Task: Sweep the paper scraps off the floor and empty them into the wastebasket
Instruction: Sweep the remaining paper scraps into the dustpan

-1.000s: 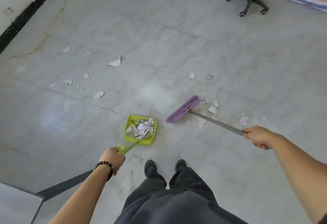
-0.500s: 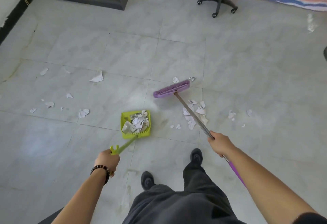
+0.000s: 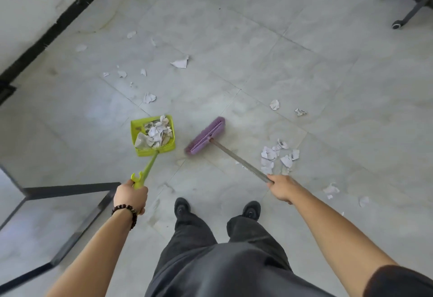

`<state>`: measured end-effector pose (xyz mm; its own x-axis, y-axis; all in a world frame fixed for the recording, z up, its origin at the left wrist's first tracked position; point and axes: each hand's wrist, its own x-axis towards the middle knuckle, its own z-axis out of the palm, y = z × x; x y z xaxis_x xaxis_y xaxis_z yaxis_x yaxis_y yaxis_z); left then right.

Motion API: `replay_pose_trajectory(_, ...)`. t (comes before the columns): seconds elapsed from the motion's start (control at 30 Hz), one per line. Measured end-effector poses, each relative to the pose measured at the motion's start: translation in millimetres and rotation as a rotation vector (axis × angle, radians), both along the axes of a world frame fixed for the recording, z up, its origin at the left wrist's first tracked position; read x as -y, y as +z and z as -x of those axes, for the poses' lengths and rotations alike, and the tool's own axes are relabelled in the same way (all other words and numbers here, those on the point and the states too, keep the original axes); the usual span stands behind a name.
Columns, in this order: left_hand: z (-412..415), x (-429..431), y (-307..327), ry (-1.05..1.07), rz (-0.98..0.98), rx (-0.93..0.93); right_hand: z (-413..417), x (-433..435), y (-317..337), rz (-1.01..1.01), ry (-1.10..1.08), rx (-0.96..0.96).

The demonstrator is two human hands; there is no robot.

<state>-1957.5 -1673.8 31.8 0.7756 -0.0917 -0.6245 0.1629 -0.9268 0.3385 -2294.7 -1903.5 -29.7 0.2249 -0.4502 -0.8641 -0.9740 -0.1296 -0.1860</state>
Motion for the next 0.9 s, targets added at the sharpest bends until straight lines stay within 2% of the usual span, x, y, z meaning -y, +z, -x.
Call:
replay_pose_trajectory(0.1,22.2,6.0,3.6,-0.017,-0.046,0.044,45.0,28.0,14.2,0.025,0.139,-0.063)
replay_pose_trajectory(0.27,44.0,32.5,-2.0,-0.011,-0.037,0.016,137.8,61.0,42.3,0.051,0.179,-0.157)
replay_pose_trajectory(0.37,60.3,54.5,-7.9,-0.036,-0.006,-0.028,179.5,55.7,67.4,0.068,0.044,-0.135)
replay_pose_trajectory(0.5,88.7,83.9,-16.7,-0.113,0.032,-0.071,215.2,42.4,64.8,0.079,-0.323,-0.054)
replay_pose_trajectory(0.67,120.5,111.2,-24.1,-0.198,0.055,-0.121,172.8,74.4,30.3,0.156,-0.649,0.130)
replay_pose_trajectory(0.9,153.7,114.3,-35.4,-0.213,0.103,-0.180,93.4,141.1,-43.6,0.144,-0.684,0.222)
